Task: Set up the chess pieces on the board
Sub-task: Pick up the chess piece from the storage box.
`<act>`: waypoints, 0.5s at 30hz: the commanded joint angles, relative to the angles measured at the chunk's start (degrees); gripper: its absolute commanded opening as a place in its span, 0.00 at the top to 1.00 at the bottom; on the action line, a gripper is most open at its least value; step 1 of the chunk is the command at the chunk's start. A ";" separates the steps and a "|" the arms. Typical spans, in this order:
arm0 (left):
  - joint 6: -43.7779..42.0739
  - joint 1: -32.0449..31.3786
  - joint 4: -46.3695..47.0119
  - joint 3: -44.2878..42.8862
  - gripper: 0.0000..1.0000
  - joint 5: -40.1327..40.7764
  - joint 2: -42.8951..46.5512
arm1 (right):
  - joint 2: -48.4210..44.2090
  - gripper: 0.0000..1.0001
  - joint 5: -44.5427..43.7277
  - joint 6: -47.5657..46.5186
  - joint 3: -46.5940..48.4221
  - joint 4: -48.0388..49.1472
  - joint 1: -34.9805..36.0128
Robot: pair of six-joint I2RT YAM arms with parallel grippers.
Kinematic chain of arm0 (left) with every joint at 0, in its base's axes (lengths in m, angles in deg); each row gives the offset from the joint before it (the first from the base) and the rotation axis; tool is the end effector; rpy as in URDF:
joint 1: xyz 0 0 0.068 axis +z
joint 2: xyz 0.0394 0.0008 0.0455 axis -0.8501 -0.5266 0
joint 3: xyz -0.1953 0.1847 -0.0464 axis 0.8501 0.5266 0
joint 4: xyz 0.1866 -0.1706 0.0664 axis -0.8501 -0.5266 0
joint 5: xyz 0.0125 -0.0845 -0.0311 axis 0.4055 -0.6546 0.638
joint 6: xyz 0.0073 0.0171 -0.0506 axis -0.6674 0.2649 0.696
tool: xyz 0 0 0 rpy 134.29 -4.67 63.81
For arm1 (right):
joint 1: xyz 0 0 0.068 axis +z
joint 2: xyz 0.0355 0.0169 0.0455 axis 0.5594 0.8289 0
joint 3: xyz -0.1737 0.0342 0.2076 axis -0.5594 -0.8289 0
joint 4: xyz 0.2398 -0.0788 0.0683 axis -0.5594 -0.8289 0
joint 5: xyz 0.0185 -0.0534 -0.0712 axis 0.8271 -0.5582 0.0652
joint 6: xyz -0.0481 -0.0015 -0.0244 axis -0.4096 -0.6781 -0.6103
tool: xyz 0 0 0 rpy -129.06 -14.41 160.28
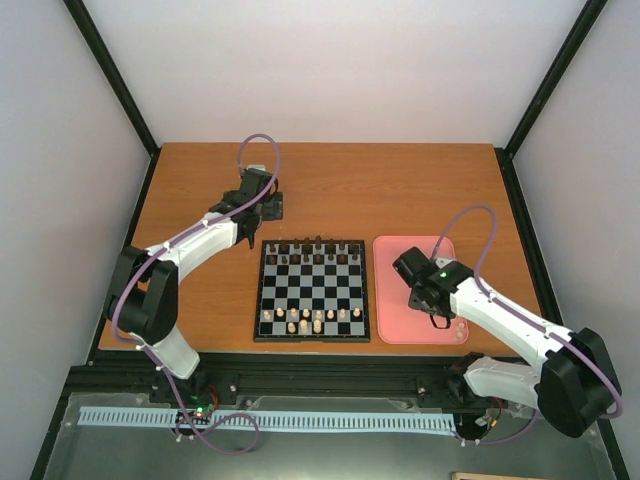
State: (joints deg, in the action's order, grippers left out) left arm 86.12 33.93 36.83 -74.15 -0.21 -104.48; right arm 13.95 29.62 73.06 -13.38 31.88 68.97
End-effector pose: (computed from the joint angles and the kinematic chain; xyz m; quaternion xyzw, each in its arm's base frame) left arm 0.3346 -0.1344 0.2376 -0.0273 0.9016 0.0527 0.4284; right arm 0.1506 0.0885 0.1977 0.1424 0.9676 -0.0967 0.1847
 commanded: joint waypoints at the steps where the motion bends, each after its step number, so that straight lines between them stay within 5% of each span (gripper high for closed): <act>1: 0.05 -0.40 1.15 -2.96 0.00 -2.46 -1.24 | -1.99 0.51 -4.09 3.88 -0.39 -0.07 -2.66; 15: -0.19 -0.40 1.33 -2.51 0.00 -1.84 -1.11 | -0.92 0.54 0.78 -0.12 -4.90 7.04 -9.94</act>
State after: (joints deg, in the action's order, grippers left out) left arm 86.12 33.93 37.16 -74.81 -2.04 -105.70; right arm 13.38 30.36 73.28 -17.73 36.32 60.12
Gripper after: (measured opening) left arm 0.998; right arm 0.468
